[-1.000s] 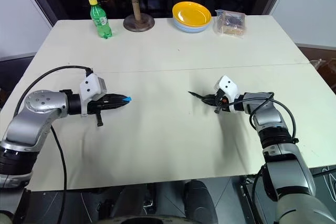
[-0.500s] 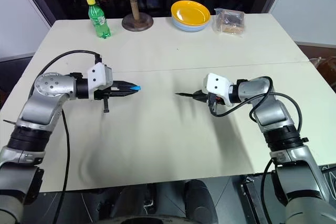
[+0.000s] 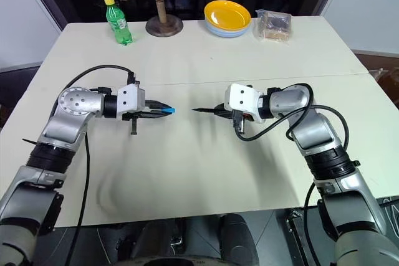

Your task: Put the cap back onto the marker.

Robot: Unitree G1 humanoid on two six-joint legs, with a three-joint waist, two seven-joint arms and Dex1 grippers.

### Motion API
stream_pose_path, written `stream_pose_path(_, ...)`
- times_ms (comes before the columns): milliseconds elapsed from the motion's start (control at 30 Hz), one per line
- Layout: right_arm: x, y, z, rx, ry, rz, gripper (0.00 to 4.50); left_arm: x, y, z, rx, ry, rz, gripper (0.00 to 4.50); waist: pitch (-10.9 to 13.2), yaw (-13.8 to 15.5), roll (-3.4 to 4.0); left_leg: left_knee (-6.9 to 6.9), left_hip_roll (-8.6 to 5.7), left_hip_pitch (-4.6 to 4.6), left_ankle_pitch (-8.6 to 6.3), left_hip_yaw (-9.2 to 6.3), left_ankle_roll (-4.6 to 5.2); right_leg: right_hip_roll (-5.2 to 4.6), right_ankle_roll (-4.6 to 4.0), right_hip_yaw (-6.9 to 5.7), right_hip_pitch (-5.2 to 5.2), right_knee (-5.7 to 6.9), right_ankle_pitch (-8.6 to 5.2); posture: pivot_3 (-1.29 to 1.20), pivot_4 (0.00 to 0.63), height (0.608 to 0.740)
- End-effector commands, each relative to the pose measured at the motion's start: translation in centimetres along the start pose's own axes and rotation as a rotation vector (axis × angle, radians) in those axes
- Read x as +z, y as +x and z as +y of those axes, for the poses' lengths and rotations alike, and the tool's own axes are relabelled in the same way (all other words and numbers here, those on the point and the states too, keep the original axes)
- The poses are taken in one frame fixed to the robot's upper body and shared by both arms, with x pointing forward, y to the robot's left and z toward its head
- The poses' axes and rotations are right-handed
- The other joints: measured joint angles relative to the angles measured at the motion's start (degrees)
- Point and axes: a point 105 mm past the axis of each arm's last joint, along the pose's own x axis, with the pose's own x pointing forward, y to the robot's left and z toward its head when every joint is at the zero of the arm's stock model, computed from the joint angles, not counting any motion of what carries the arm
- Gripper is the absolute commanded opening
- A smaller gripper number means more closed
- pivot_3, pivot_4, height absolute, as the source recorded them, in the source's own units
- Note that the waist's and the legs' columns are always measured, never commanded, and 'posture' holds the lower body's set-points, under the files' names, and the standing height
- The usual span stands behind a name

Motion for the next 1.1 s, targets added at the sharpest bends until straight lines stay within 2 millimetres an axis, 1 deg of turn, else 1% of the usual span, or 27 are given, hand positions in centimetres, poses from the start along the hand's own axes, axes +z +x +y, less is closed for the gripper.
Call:
stream_pose_path(33,1.7,0.0,-0.3,-0.007,-0.045,-0.037,0.03,0.8,-0.1,0.7,0.012,0.049,-0.014,0.0,0.0,0.0,0.0,0.0,0.0,-0.01,0.0,0.0,0.0,0.0,0.0,0.0,0.0,0.0,0.0,0.0,0.15,0.74)
stream_pose_path(300,2.6,0.4,0.2,0.014,-0.04,-0.065,0.03,0.8,0.2,0.5,0.003,0.056,-0.025,0.0,0.0,0.0,0.0,0.0,0.0,-0.01,0.0,-0.01,0.0,0.0,0.0,0.0,-0.01,0.0,0.0,0.0,0.15,0.74)
stream_pose_path(567,3.6,0.9,0.2,0.015,-0.037,-0.089,0.03,1.2,0.7,0.2,-0.02,0.056,-0.04,0.0,0.0,0.0,0.0,0.0,0.0,-0.01,0.0,-0.01,0.0,0.0,0.0,-0.01,-0.01,0.0,0.0,0.0,0.15,0.74)
stream_pose_path(900,3.7,1.0,0.2,0.017,-0.034,-0.093,0.03,1.7,1.1,0.0,-0.027,0.056,-0.053,0.0,0.0,0.0,0.0,0.0,0.0,-0.02,0.0,-0.01,0.01,0.0,0.0,-0.01,-0.02,0.0,0.0,0.0,0.15,0.74)
stream_pose_path(1100,3.3,0.9,0.1,0.014,-0.034,-0.079,0.03,1.7,0.8,-0.2,-0.038,0.054,-0.044,0.0,0.0,0.0,0.0,0.0,0.0,-0.02,0.0,-0.01,0.01,0.0,0.0,-0.01,-0.02,0.0,0.0,0.0,0.15,0.74)
